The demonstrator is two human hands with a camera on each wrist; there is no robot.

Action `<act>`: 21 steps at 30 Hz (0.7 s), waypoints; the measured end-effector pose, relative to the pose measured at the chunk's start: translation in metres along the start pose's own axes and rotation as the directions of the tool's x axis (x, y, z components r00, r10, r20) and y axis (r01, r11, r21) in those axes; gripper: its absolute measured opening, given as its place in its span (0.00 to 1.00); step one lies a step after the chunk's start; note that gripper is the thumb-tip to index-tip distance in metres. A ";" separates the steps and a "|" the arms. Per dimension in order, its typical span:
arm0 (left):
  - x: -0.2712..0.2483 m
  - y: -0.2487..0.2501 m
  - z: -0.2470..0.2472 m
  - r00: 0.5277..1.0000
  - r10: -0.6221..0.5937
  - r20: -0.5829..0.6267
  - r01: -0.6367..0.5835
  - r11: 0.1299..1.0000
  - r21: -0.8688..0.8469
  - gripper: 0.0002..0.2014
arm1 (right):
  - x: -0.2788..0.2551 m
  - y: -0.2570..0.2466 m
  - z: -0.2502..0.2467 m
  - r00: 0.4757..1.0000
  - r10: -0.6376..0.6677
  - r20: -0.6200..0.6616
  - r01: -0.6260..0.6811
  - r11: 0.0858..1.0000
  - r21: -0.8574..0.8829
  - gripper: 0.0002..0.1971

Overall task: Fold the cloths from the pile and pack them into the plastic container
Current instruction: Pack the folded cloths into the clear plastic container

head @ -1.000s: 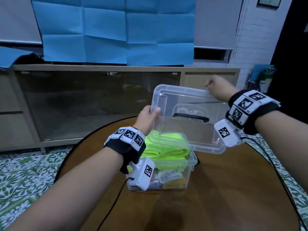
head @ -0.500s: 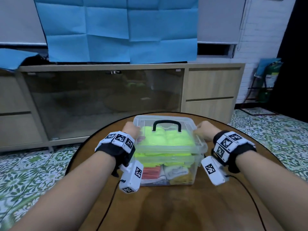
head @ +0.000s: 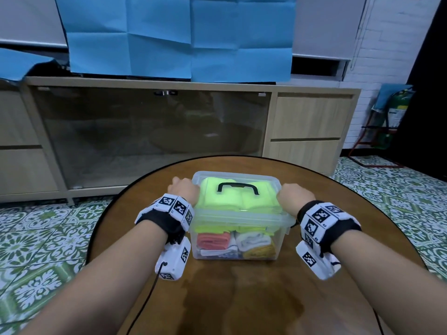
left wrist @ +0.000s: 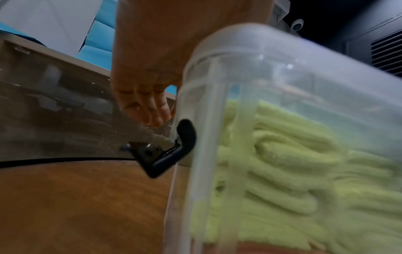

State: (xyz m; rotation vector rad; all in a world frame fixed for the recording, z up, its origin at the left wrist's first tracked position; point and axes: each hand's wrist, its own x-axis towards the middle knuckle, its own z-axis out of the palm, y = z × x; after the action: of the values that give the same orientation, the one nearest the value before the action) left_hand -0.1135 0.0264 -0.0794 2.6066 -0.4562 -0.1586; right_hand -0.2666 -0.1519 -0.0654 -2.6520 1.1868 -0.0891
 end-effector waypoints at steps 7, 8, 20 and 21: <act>0.006 -0.006 0.010 0.997 -0.048 0.062 0.055 0.993 -0.104 0.19 | 0.009 0.000 0.009 0.998 0.015 0.057 -0.014 1.000 -0.009 0.15; 0.007 -0.007 0.012 0.996 -0.055 0.075 0.065 0.988 -0.137 0.19 | 0.011 0.002 0.011 0.999 0.001 0.054 -0.002 1.000 0.016 0.15; -0.013 -0.008 0.005 0.941 -0.150 0.302 0.290 0.817 -0.498 0.25 | 0.011 0.015 0.018 0.967 0.064 0.247 -0.160 0.907 0.390 0.31; -0.015 -0.009 0.004 0.941 -0.141 0.307 0.290 0.802 -0.522 0.21 | 0.010 0.016 0.019 0.961 0.076 0.266 -0.189 0.882 0.432 0.31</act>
State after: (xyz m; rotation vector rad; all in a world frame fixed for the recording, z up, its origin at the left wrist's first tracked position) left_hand -0.1258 0.0376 -0.0871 2.0436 -0.1506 -0.6166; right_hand -0.2687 -0.1659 -0.0880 -2.0997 1.1037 -0.0137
